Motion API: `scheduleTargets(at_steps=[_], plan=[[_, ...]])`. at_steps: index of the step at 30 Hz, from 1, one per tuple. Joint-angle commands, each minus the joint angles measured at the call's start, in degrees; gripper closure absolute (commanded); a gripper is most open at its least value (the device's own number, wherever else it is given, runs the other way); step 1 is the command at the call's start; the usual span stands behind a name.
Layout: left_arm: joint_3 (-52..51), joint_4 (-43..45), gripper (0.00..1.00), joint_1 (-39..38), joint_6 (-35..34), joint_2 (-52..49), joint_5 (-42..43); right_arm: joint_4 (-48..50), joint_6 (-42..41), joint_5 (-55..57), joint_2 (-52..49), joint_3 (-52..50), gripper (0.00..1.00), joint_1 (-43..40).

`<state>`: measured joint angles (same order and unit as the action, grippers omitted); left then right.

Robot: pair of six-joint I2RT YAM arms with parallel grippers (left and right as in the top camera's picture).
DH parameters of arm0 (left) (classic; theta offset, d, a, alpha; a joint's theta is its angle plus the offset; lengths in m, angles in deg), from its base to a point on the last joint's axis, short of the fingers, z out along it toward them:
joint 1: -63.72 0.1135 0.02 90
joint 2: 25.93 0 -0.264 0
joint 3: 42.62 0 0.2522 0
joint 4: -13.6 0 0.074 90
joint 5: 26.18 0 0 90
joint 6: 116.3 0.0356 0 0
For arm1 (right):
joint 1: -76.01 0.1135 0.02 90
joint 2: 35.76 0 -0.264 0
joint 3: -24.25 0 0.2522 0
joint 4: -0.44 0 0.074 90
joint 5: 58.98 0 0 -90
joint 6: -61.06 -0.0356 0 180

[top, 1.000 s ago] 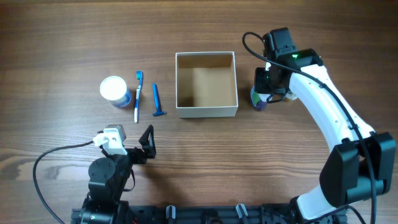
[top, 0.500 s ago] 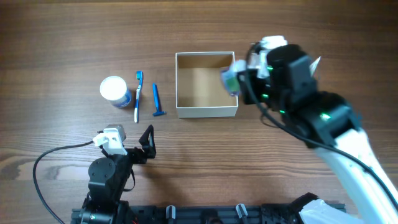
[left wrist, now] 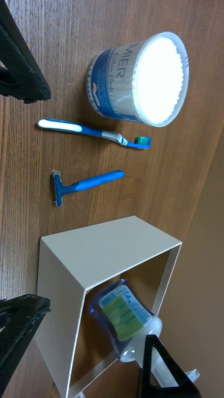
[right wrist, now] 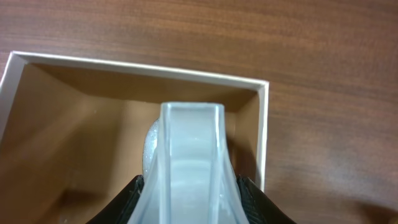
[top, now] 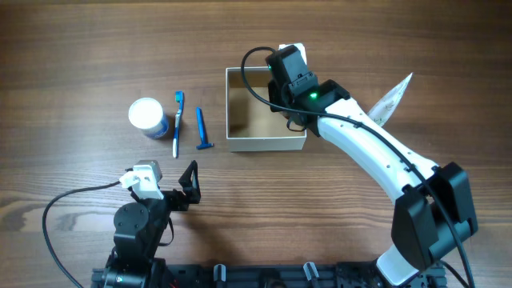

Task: Pack container
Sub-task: 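Carry the soap bottle with the right gripper into the box, release, then move the right gripper to the white Pantene tube and grasp it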

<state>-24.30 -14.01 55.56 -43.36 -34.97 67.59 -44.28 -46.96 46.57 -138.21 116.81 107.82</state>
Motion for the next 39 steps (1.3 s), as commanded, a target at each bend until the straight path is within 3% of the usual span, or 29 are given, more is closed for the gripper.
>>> scheduleTargets(at_steps=[1,2,3,4,11,14,17,20,26,29,30,33,35,39], plan=[[-0.28,0.15,0.0,0.46,0.11,0.42,0.04,2.16,3.06,2.82,-0.22,1.22,0.31,-0.81],[-0.28,0.15,0.0,0.46,0.11,0.42,0.04,2.69,5.4,2.84,-0.2,1.22,0.13,-0.81],[-0.28,0.15,0.0,0.46,0.11,0.42,0.04,2.78,7.08,2.86,-0.04,1.22,0.03,-0.79],[-0.28,0.15,0.0,0.46,0.11,0.42,0.04,2.34,7.98,2.84,0.52,1.22,0.01,-0.76],[-0.28,0.15,0.0,0.46,0.11,0.42,0.04,-4.39,5.27,2.45,17.77,1.25,0.0,-0.98],[-0.28,0.15,0.0,0.46,0.11,0.42,0.04,-10.75,1.25,2.89,30.75,1.25,0.0,-4.22],[-0.28,0.15,0.0,0.46,0.11,0.42,0.04,-17.31,-3.13,4.83,36.13,1.22,0.01,-9.94],[-0.28,0.15,0.0,0.46,0.11,0.42,0.04,-26.27,-10.19,7.5,35.3,0.74,0.06,-19.65],[-0.28,0.15,0.0,0.46,0.11,0.42,0.04,-25.11,-10.45,4.5,21.38,-0.55,0.05,-29.14],[-0.28,0.15,0.0,0.46,0.11,0.42,0.04,-24.83,-10.34,-0.26,14.32,-0.55,0.13,-30.45],[-0.28,0.15,0.0,0.46,0.11,0.42,0.04,-24.9,-10.14,-0.5,12.72,-0.55,0.21,-30.45],[-0.28,0.15,0.0,0.46,0.11,0.42,0.04,-25.53,-10.19,-0.66,10.6,-0.55,0.56,-30.45],[-0.28,0.15,0.0,0.46,0.11,0.42,0.04,-25.42,-10.19,-0.66,11.45,-0.48,0.61,-30.45],[-0.28,0.15,0.0,0.46,0.11,0.42,0.04,-25.46,-8.83,-0.66,15.15,-0.37,0.96,-30.38]])
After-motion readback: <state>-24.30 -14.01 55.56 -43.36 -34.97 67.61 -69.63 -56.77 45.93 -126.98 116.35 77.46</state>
